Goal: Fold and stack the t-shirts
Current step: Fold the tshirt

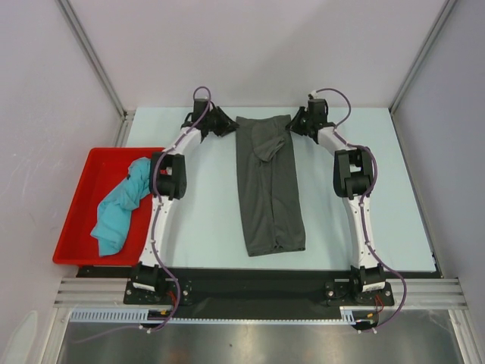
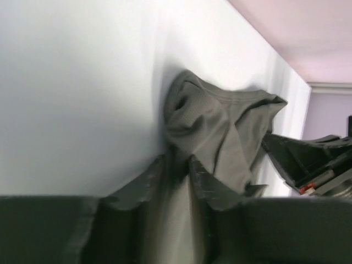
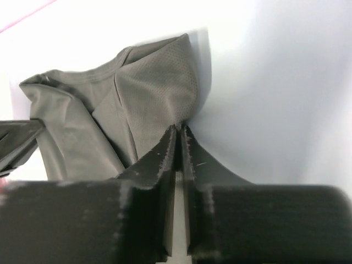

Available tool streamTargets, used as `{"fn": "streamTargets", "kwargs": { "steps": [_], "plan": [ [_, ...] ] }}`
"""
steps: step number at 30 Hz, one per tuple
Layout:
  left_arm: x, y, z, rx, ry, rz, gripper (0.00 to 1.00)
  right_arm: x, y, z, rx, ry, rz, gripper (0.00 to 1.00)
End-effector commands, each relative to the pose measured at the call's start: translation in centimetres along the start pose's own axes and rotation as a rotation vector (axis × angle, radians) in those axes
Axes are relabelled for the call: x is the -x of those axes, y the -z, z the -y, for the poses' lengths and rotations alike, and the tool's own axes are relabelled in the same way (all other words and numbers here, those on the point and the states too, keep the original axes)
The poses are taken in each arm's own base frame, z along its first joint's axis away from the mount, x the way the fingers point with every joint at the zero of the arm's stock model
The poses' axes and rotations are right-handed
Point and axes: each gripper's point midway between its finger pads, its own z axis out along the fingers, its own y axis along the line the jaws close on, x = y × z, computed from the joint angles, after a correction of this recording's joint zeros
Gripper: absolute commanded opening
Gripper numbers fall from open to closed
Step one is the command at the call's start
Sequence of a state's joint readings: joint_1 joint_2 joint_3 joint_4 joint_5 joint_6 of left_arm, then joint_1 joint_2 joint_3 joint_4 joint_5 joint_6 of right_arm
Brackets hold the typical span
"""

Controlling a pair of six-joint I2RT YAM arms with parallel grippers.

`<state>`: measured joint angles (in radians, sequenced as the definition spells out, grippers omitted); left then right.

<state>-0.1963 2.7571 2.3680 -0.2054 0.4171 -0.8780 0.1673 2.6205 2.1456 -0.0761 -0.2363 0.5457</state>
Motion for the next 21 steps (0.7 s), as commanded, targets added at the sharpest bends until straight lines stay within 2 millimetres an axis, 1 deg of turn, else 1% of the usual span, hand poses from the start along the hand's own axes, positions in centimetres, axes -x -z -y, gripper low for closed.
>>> {"fn": "streamTargets", "kwargs": {
  "steps": [1, 2, 3, 4, 5, 6, 7, 8, 9, 10, 11, 12, 13, 14, 15, 16, 17, 18, 19, 20, 21],
  "plan": [
    [3.4, 1.8, 2.9, -0.059, -0.037, 0.067, 0.36, 1.5, 0.0, 1.3, -0.054, -0.007, 0.012, 0.16],
    [4.1, 2.6, 3.8, -0.059, -0.072, 0.083, 0.52, 2.3, 0.5, 1.2, -0.057, -0.006, 0.015, 0.21],
    [3.8, 3.1, 3.6, -0.023, -0.069, 0.066, 0.6, 2.6, 0.8, 1.0, -0.06, 0.0, 0.011, 0.36],
    [3.8, 3.6, 3.7, -0.008, -0.082, 0.062, 0.67, 3.0, 1.2, 0.9, -0.066, 0.022, 0.009, 0.45],
    [3.9, 4.2, 3.8, 0.001, -0.121, 0.061, 0.75, 3.6, 2.2, 0.6, -0.081, 0.037, 0.001, 0.54],
    [4.1, 5.5, 4.4, 0.025, -0.135, 0.062, 0.87, 4.6, 3.0, 0.3, -0.089, 0.056, 0.012, 0.67],
    [4.1, 6.1, 4.6, 0.032, -0.151, 0.055, 0.93, 5.0, 3.6, 0.2, -0.096, 0.07, 0.009, 0.75],
    [3.5, 6.6, 4.4, 0.046, -0.174, 0.028, 0.98, 6.0, 5.2, -0.8, -0.087, 0.109, 0.006, 0.87],
    [3.6, 7.7, 5.3, 0.045, -0.189, 0.025, 0.98, 6.0, 5.9, -0.9, -0.09, 0.124, -0.007, 0.88],
    [3.4, 8.4, 5.8, 0.047, -0.203, 0.014, 0.98, 6.5, 6.9, -1.2, -0.092, 0.144, -0.012, 0.9],
    [1.9, 8.7, 4.6, 0.078, -0.213, -0.031, 0.94, 6.8, 8.6, -1.9, -0.102, 0.168, -0.033, 0.91],
    [0.9, 9.0, 4.5, 0.09, -0.225, -0.053, 0.92, 6.8, 9.7, -2.2, -0.11, 0.174, -0.046, 0.91],
    [1.2, 11.2, 6.7, 0.081, -0.257, -0.026, 0.91, 5.6, 10.5, -1.7, -0.13, 0.163, -0.086, 0.92],
    [0.4, 11.9, 6.7, 0.087, -0.284, -0.036, 0.9, 4.2, 11.5, -1.2, -0.154, 0.143, -0.136, 0.92],
    [-2.4, 12.2, 5.3, 0.117, -0.282, -0.084, 0.88, 5.0, 14.0, -2.9, -0.138, 0.131, -0.123, 0.93],
    [-2.5, 14.7, 7.4, 0.093, -0.31, -0.056, 0.88, 1.2, 14.6, -1.2, -0.176, 0.1, -0.215, 0.94],
    [-3.4, 16.0, 7.9, 0.083, -0.318, -0.057, 0.87, 0.6, 15.9, -1.6, -0.174, 0.095, -0.216, 0.95],
    [-6.6, 16.2, 5.9, 0.109, -0.308, -0.112, 0.84, -0.3, 17.1, -1.6, -0.186, 0.091, -0.223, 0.98],
    [-7.1, 18.6, 8.0, 0.07, -0.332, -0.091, 0.83, -0.1, 19.9, -3.2, -0.168, 0.102, -0.195, 0.98],
    [-10.0, 19.2, 5.8, 0.108, -0.326, -0.148, 0.8, -3.9, 20.7, -1.9, -0.199, 0.093, -0.266, 0.98],
    [-12.3, 19.8, 6.2, 0.107, -0.35, -0.185, 0.79, -5.6, 21.9, -1.9, -0.21, 0.071, -0.292, 0.98]
  ]
}}
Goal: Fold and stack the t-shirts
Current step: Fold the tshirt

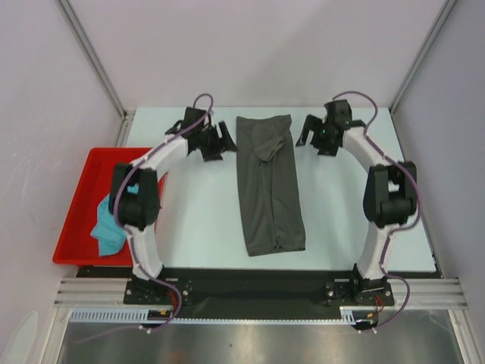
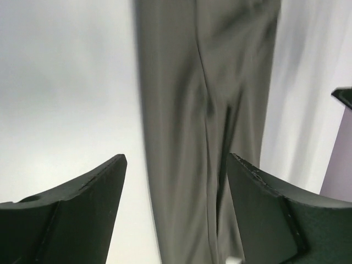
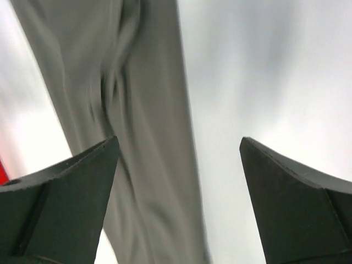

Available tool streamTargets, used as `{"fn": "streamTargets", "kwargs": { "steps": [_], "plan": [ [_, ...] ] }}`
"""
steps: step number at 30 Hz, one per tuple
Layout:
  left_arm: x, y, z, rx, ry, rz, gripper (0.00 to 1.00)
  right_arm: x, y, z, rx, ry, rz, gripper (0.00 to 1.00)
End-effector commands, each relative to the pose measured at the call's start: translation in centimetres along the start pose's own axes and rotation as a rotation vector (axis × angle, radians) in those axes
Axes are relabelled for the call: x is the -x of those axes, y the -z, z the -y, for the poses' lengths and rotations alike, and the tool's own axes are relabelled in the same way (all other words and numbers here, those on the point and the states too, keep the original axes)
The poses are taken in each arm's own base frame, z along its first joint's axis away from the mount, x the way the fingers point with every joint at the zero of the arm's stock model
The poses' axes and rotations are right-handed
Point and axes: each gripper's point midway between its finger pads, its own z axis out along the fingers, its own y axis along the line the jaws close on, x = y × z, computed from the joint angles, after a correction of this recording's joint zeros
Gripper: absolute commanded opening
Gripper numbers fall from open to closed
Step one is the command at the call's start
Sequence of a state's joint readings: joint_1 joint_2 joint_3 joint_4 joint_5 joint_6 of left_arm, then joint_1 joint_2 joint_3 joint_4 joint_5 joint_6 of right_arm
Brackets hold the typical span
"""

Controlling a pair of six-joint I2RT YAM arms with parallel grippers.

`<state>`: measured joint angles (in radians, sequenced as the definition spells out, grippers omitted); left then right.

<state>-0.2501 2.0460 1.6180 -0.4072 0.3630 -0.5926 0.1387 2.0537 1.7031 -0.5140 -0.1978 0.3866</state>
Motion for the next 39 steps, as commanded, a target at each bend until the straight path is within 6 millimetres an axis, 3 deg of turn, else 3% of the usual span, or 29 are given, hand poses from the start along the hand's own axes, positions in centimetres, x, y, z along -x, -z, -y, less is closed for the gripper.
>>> {"fn": "streamTargets", "kwargs": {
  "steps": [1, 2, 4, 6, 7, 8, 9, 11, 12, 15, 17, 20, 29, 39],
  "plan": [
    [-5.3, 4.0, 3.7, -0.05, -0.152, -0.023, 0.77, -4.8, 5.9, -1.6, 0.006, 0.0, -0.042, 0.97],
    [-8.2, 5.1, 3.1, -0.031, -0.163, -0.064, 0.75, -9.0, 6.1, -0.8, 0.004, -0.021, -0.142, 0.92],
    [-12.7, 6.1, 4.2, -0.051, -0.192, -0.124, 0.73, -11.1, 8.8, -1.3, 0.026, -0.043, -0.156, 0.86],
    [-17.8, 7.5, 4.2, -0.082, -0.17, -0.177, 0.69, -15.9, 10.0, -0.3, 0.016, -0.06, -0.243, 0.74],
    [-19.4, 7.8, 4.1, -0.092, -0.157, -0.196, 0.68, -17.5, 10.6, 0.0, 0.01, -0.082, -0.262, 0.7],
    [-21.8, 8.0, 2.9, -0.078, -0.114, -0.229, 0.65, -17.7, 12.3, -0.9, 0.067, -0.076, -0.233, 0.55],
    [-23.0, 8.8, 3.2, -0.092, -0.113, -0.23, 0.64, -20.4, 12.4, 0.1, 0.054, -0.09, -0.281, 0.52],
    [-25.5, 9.1, 2.1, -0.084, -0.039, -0.257, 0.6, -21.2, 14.0, -0.2, 0.091, -0.107, -0.255, 0.45],
    [-26.5, 9.5, 2.6, -0.117, -0.035, -0.271, 0.59, -23.2, 14.1, 1.0, 0.073, -0.121, -0.286, 0.45],
    [-29.1, 9.5, 3.0, -0.133, 0.004, -0.32, 0.61, -26.0, 14.5, 2.4, 0.068, -0.122, -0.312, 0.53],
    [-30.1, 9.4, 3.0, -0.114, 0.012, -0.345, 0.64, -27.2, 14.6, 2.5, 0.087, -0.131, -0.337, 0.64],
    [-30.8, 9.1, 2.3, -0.062, 0.054, -0.357, 0.67, -29.1, 14.3, 3.0, 0.097, -0.148, -0.371, 0.67],
    [-33.0, 8.3, -0.3, 0.072, 0.154, -0.413, 0.61, -31.1, 13.9, 2.3, 0.109, -0.153, -0.431, 0.57],
    [-35.3, 7.8, -0.7, 0.096, 0.176, -0.48, 0.54, -33.3, 13.8, 3.0, 0.085, -0.155, -0.468, 0.52]
  ]
}}
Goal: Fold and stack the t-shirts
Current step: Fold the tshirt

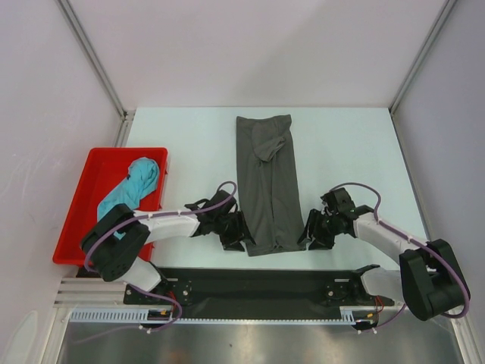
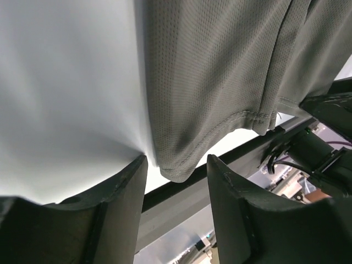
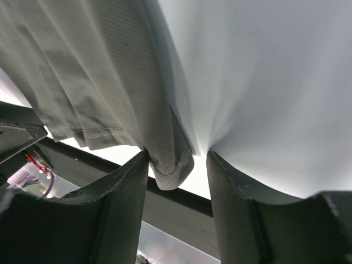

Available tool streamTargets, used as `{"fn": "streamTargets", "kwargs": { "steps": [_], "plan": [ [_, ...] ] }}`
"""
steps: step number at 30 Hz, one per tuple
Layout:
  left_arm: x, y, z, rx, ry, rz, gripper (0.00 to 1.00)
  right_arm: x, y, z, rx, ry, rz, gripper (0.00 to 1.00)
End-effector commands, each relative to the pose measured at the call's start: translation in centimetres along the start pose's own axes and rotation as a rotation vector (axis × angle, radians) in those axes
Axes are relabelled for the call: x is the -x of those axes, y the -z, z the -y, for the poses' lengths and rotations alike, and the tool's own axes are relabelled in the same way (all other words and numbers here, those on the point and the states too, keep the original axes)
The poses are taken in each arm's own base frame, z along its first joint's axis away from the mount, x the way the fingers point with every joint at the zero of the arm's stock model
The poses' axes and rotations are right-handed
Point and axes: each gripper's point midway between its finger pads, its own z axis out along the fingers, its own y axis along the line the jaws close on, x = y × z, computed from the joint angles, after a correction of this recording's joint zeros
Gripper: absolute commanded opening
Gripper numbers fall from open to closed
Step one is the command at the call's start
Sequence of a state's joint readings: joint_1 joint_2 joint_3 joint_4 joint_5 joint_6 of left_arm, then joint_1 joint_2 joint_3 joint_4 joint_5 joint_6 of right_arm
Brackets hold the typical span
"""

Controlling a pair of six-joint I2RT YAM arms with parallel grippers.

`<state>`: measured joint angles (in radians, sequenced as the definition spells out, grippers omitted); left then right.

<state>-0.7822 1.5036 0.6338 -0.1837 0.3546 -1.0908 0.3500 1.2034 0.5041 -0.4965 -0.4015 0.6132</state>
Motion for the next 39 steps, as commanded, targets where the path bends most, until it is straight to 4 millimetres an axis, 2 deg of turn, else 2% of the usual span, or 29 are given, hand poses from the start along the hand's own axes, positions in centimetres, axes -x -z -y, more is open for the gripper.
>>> {"fn": "streamTargets", "kwargs": {
  "steps": [1, 3, 7, 9, 11, 13, 14, 16, 17, 23, 28, 30, 31, 32, 34, 35, 37, 38, 39],
  "plan": [
    [-0.9, -0.8, -1.1, 0.037, 0.036, -0.027, 0.54, -0.2, -0.3, -0.1, 0.019, -0.007, 0.01, 0.52],
    [-0.9, -1.1, -1.2, 0.033, 0.04, -0.03, 0.54, -0.4, -0.5, -0.1, 0.026, -0.011, 0.001, 0.51],
    [-0.9, -1.9, -1.8, 0.054, 0.037, -0.043, 0.48, -0.5, -0.9, 0.2, 0.026, -0.006, -0.001, 0.49],
    [-1.0, -2.0, -2.1, 0.066, 0.039, -0.045, 0.39, -0.6, -1.0, 0.2, 0.026, -0.001, -0.003, 0.47],
    [-1.2, -1.9, -2.5, 0.071, 0.043, -0.048, 0.29, -0.8, -1.0, 0.4, 0.02, 0.006, -0.015, 0.32],
    [-1.3, -1.7, -3.0, 0.084, 0.045, -0.042, 0.22, -1.2, -0.8, 0.8, 0.004, 0.0, -0.025, 0.23],
    [-1.7, -1.6, -3.8, 0.098, 0.05, -0.044, 0.16, -1.3, -0.7, 0.9, -0.004, -0.004, -0.022, 0.13],
    [-1.9, -1.3, -4.2, 0.104, 0.05, -0.043, 0.08, -1.8, -0.6, 1.1, -0.01, -0.013, -0.03, 0.05],
    [-2.3, -1.3, -4.8, 0.113, 0.056, -0.051, 0.0, -1.9, -0.4, 1.0, -0.004, -0.02, -0.02, 0.0],
    [-2.5, -0.5, -4.7, 0.114, 0.034, -0.044, 0.01, -2.6, -0.6, 0.6, 0.015, -0.023, -0.017, 0.0],
    [-2.1, 0.0, -4.3, 0.131, -0.001, -0.034, 0.0, -2.3, -0.5, 0.2, 0.018, -0.012, -0.009, 0.0],
    [-1.3, 0.3, -2.9, 0.118, -0.025, -0.019, 0.0, -1.6, -0.2, -0.4, 0.026, 0.008, 0.006, 0.0],
    [-1.0, 0.5, -2.8, 0.129, -0.044, -0.012, 0.01, -1.2, -0.1, -0.6, 0.023, 0.014, 0.014, 0.0],
    [-0.2, 0.8, -1.4, 0.11, -0.06, 0.006, 0.01, -0.3, 0.3, -1.4, 0.034, 0.025, 0.036, 0.0],
    [0.6, 1.3, -0.9, 0.131, -0.092, 0.02, 0.02, 0.7, 0.4, -1.8, 0.023, 0.046, 0.048, 0.0],
    [2.2, 1.7, 0.4, 0.123, -0.103, 0.058, 0.02, 2.0, 0.8, -2.9, 0.037, 0.06, 0.074, 0.0],
    [3.4, 2.3, 0.6, 0.153, -0.135, 0.073, 0.03, 3.0, 0.5, -3.1, 0.016, 0.077, 0.061, 0.0],
    [5.0, 2.9, 1.7, 0.137, -0.13, 0.105, 0.04, 3.9, 0.5, -3.5, 0.011, 0.085, 0.066, 0.0],
    [5.7, 2.8, 1.6, 0.142, -0.134, 0.103, 0.04, 5.4, 0.9, -4.5, 0.025, 0.093, 0.089, 0.0]
  ]
}}
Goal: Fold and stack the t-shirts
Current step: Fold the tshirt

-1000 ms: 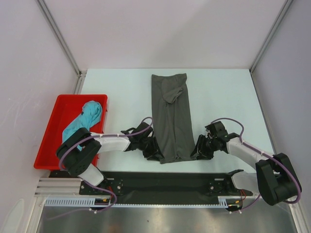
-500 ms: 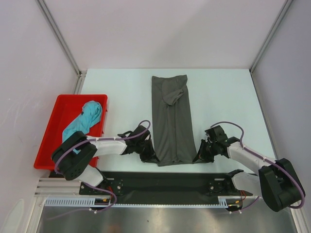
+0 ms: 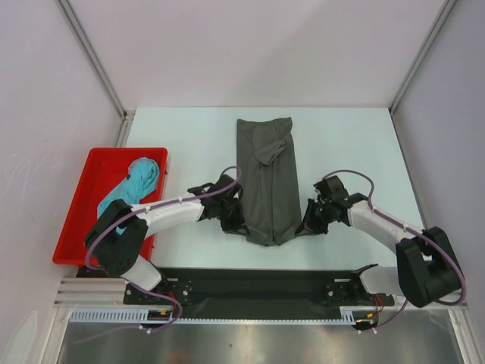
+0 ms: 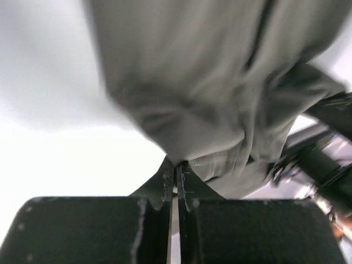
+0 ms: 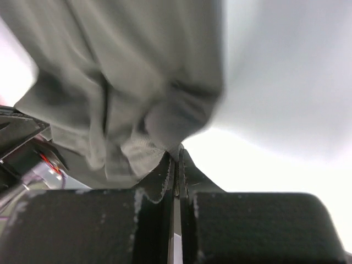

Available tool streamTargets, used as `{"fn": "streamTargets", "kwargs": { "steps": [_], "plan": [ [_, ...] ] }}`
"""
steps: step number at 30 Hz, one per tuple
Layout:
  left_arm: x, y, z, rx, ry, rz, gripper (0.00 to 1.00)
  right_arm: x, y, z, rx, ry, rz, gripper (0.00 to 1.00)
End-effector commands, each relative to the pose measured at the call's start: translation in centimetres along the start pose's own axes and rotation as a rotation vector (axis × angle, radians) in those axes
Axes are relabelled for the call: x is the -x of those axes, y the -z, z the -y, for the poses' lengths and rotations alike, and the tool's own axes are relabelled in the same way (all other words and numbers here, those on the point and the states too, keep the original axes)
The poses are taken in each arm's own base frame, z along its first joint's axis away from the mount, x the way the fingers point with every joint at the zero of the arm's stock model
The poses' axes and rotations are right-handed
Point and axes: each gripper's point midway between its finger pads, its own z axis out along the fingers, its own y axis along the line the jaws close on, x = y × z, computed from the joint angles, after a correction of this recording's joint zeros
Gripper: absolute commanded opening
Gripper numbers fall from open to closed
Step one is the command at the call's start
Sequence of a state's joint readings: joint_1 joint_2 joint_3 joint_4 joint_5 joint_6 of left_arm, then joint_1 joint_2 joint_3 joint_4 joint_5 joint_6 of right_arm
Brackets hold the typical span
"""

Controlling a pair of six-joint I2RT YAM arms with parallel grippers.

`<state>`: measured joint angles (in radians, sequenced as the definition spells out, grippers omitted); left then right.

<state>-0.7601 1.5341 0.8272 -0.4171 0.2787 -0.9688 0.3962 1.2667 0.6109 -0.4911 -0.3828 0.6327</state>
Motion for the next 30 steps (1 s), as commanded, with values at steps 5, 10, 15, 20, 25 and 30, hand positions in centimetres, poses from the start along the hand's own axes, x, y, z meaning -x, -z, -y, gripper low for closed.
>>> {"fn": "streamTargets", "kwargs": {
  "steps": [5, 10, 15, 20, 25, 30],
  "plan": [
    [9.0, 1.8, 1.8, 0.017, -0.022, 0.106, 0.05, 8.4, -0.1, -2.8, -0.01, 0.055, 0.056, 0.0],
    [14.8, 1.7, 3.0, 0.01, -0.009, 0.131, 0.07, 14.3, -0.1, -5.4, 0.023, 0.064, 0.082, 0.0],
    [18.9, 1.3, 3.2, 0.001, 0.015, 0.143, 0.07, 18.1, -1.7, -5.8, 0.03, 0.049, 0.052, 0.0],
    [22.3, 1.1, 3.0, -0.03, 0.052, 0.156, 0.07, 20.8, -2.3, -6.0, 0.059, 0.029, 0.034, 0.0],
    [24.1, 1.0, 3.1, -0.051, 0.064, 0.164, 0.1, 22.9, -2.2, -6.4, 0.094, 0.021, 0.05, 0.0],
    [24.7, 0.0, 3.4, -0.074, 0.069, 0.14, 0.13, 23.9, -2.8, -6.3, 0.119, 0.008, 0.035, 0.0]
  ]
}}
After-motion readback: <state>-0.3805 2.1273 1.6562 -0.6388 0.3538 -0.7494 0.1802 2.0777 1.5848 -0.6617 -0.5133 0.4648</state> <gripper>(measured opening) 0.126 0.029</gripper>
